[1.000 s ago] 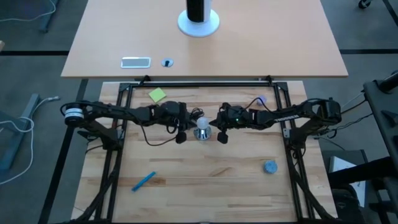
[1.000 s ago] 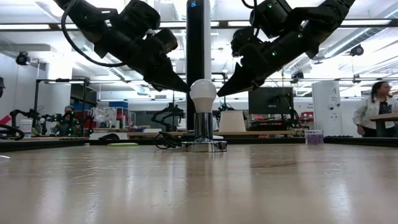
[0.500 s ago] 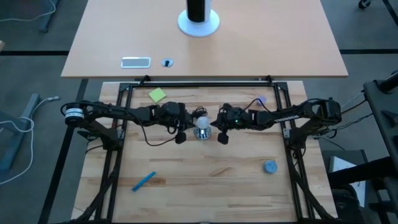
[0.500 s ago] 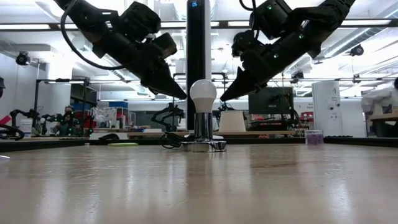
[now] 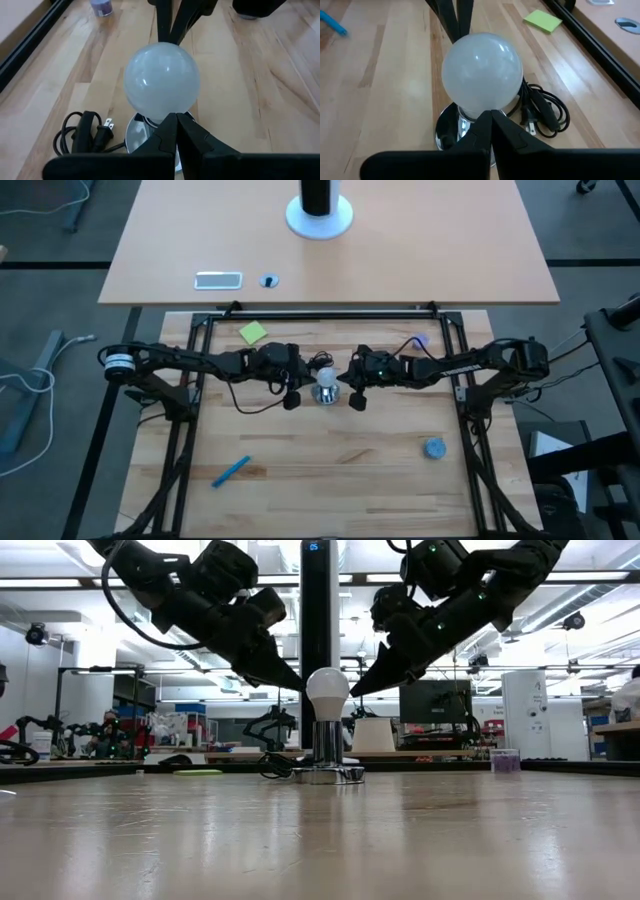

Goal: Screw lightbulb
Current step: Insert the lightbulb into the lamp

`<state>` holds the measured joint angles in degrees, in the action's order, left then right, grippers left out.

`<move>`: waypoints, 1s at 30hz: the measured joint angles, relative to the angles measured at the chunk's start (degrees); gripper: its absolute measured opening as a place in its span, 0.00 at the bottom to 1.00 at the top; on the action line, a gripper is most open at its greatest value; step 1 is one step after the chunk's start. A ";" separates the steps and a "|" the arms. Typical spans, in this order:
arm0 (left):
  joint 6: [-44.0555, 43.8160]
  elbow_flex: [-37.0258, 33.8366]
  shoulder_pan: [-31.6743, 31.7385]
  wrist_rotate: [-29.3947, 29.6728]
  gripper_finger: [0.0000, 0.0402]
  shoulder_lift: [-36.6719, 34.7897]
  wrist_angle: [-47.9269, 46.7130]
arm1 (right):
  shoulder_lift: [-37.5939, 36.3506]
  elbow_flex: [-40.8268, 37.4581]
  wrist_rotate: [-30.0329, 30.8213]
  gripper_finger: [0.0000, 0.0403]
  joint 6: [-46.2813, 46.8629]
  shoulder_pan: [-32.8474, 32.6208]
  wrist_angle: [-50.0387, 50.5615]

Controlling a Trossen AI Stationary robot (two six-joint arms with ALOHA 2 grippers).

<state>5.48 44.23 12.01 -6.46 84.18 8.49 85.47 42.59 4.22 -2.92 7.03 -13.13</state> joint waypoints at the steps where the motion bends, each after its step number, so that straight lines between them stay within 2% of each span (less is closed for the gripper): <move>1: 0.00 0.00 0.00 0.00 0.00 0.00 0.00 | 0.00 0.00 -0.04 0.00 -0.02 -0.02 0.00; 8: -0.02 0.00 0.00 -0.02 0.00 -0.58 -2.62 | 0.00 0.07 1.47 0.00 -0.02 0.19 3.52; 12: -0.01 0.00 0.00 -0.04 0.00 -0.70 -2.29 | 0.00 0.08 1.69 0.00 -0.07 0.22 1.91; 18: 0.00 -0.01 0.00 -0.07 0.00 -0.70 -0.94 | 0.00 0.13 -0.98 0.00 -0.31 0.11 -0.52; 30: -0.28 0.00 0.11 1.31 0.00 -0.83 -2.11 | 0.00 0.24 -1.50 0.00 -0.20 -0.15 0.76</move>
<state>5.19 44.23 12.12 -5.15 83.36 6.38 85.47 42.83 2.72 -3.11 6.87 -12.36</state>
